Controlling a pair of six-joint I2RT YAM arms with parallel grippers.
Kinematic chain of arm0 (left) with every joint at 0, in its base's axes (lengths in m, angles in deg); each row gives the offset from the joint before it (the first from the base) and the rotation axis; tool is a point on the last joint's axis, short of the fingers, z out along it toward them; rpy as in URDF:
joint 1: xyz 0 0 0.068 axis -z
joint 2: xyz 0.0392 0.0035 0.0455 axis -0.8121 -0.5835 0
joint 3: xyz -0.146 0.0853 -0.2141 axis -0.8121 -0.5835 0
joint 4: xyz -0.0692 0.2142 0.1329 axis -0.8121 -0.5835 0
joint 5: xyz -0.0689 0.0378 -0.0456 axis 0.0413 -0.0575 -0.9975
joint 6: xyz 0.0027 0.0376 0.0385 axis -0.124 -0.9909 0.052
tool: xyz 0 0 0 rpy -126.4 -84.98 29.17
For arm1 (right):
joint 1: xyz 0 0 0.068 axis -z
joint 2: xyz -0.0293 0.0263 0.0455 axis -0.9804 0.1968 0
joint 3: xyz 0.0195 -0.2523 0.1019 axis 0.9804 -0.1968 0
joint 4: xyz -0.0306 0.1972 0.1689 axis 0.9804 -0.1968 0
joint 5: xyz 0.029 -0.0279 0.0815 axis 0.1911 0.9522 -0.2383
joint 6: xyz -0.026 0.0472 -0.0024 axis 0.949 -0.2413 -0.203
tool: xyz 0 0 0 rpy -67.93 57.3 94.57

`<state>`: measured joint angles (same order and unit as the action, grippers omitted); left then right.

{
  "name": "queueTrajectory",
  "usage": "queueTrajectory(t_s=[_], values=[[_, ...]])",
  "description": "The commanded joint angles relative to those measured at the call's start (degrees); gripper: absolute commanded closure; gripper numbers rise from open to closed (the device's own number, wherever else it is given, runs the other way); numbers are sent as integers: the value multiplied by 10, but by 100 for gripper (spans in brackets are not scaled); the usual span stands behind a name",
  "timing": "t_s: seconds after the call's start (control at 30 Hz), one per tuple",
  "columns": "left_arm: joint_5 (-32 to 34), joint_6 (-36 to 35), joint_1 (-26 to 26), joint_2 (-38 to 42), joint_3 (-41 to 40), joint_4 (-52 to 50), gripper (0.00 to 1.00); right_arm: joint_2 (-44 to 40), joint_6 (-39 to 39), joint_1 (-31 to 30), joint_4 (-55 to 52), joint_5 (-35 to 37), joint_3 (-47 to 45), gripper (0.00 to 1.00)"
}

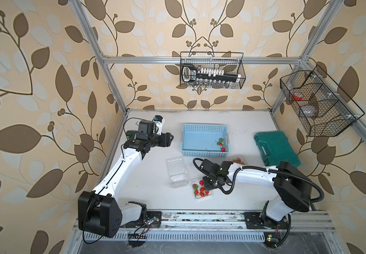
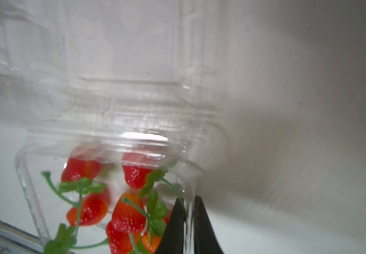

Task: Pack strawberries into containers
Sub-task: Pick up the packing box from the center of the board.

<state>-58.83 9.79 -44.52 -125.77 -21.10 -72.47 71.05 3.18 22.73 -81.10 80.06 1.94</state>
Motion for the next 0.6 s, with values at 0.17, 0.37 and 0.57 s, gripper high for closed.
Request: queueTrajectory(t_s=[0.17,0.37,0.57], values=[[-10,0,5,21,-2,7,28,-39,3,-3,-76,38,21,96],[-24,-1,8,13,1,3,28,-62,40,-1,-146,73,92,98],[-79,-2,8,-30,25,-22,27,-82,81,20,-187,90,156,98]])
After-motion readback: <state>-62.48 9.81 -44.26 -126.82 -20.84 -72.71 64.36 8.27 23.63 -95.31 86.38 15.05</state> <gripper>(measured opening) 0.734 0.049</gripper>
